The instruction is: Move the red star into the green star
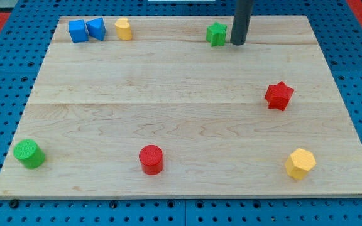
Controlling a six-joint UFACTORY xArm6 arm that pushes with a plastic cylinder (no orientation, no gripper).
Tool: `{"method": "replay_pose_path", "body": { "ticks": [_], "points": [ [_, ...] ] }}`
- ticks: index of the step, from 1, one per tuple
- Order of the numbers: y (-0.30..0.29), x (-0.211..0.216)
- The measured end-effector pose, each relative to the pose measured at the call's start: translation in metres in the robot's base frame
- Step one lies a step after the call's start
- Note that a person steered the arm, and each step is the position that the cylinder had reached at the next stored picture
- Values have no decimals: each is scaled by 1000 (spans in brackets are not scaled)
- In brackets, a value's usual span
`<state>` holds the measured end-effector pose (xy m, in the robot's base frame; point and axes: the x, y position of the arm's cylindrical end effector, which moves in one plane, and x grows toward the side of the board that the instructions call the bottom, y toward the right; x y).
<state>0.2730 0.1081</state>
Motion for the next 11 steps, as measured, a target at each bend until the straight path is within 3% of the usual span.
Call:
{"method": "replay_pose_path", "body": {
  "ticks": [2, 3, 4, 5, 6, 7, 9, 11],
  "points": [
    [-32, -14],
    [0, -12],
    [111, 40],
    [174, 112],
    [130, 165],
    [45, 150],
    [6, 201],
    [-32, 91]
  ]
}}
